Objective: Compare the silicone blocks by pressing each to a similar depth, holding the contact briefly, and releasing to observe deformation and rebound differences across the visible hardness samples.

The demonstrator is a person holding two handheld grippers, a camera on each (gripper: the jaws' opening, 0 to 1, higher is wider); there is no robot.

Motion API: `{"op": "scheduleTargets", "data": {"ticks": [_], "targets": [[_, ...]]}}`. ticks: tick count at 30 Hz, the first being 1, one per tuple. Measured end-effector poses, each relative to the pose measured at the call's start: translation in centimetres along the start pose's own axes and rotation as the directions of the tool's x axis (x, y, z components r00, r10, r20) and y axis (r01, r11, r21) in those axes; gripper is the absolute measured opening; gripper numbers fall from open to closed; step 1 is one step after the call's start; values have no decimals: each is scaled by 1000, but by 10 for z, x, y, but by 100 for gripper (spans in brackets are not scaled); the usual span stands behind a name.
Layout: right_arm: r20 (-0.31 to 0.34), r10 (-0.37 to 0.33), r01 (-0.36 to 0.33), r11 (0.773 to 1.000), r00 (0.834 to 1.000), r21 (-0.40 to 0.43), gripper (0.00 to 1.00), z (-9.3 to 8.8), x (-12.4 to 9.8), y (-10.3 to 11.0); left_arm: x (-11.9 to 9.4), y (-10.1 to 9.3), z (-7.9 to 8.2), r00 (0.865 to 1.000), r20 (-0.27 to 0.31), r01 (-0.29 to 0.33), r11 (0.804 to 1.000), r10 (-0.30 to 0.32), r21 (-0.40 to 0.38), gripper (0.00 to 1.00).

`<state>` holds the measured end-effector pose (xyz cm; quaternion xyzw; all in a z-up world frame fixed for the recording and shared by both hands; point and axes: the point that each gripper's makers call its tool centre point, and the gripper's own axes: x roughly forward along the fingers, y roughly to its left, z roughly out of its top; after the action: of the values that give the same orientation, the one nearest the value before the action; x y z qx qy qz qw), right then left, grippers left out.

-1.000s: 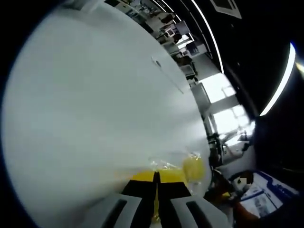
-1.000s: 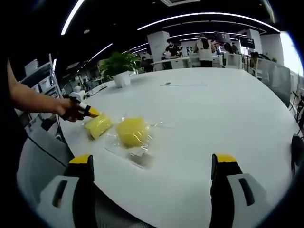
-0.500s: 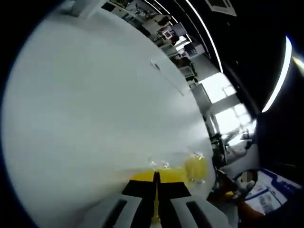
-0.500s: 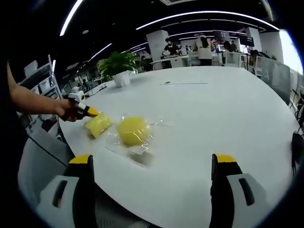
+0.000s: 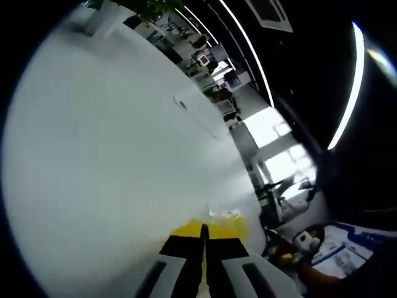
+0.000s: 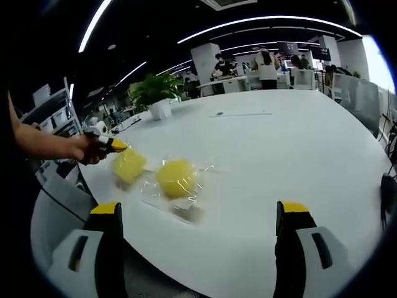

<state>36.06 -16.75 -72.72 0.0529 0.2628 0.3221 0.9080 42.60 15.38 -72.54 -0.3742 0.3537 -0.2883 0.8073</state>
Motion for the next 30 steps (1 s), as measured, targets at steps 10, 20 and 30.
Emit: {"op": "scheduleTargets", "data": {"ticks": [10,20,30], "targets": [[13,15,-15,1000,1000,-8,96,0,-5,13,-4,-23,7,999,43,-1,995,-3,95,0],[27,15,-15,1000,1000,-12,96,0,-4,22,-11,-53,24,995,79,50,985,-64,164,0],[33,14,-13,1000,999,-19,96,6,-4,22,-21,-85,46,992,90,49,932,-87,358,0]]}}
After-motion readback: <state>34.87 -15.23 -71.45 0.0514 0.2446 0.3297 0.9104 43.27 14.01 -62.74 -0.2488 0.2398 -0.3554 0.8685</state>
